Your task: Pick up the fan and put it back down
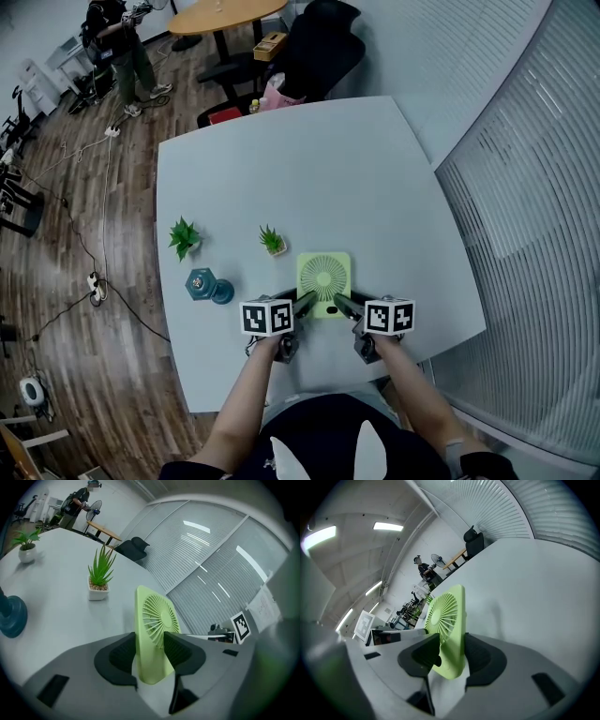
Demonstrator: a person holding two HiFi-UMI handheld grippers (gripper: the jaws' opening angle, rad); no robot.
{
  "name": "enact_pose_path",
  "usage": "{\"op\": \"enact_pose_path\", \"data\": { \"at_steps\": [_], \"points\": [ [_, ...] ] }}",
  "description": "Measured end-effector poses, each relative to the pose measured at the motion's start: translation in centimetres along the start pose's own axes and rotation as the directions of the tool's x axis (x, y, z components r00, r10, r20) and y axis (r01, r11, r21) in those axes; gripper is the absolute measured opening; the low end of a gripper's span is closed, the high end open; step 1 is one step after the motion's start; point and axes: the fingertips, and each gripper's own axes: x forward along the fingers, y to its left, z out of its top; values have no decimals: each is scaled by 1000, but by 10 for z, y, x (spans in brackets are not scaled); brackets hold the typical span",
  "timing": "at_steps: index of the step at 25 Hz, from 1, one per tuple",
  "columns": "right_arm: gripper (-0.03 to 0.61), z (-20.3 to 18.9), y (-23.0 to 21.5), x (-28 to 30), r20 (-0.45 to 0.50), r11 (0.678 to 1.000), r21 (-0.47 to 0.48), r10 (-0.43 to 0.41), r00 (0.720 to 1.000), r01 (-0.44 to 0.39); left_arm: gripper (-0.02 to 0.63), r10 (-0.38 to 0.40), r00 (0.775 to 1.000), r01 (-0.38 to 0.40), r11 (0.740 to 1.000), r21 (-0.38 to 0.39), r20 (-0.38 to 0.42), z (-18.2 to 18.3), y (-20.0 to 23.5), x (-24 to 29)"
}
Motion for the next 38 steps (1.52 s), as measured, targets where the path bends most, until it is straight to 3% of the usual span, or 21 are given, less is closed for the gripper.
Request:
{"op": "enact_pose_path", "data": {
  "at_steps": [13, 38],
  "points": [
    [166, 8, 31, -36, 54, 999, -39, 20, 998, -17, 196, -42, 998, 42, 999, 2, 57, 10, -36, -32],
    [163, -17, 77, -92, 100, 993, -97, 78, 992, -68, 187, -52, 990, 60, 997, -55, 134, -18, -82, -90]
  ]
}}
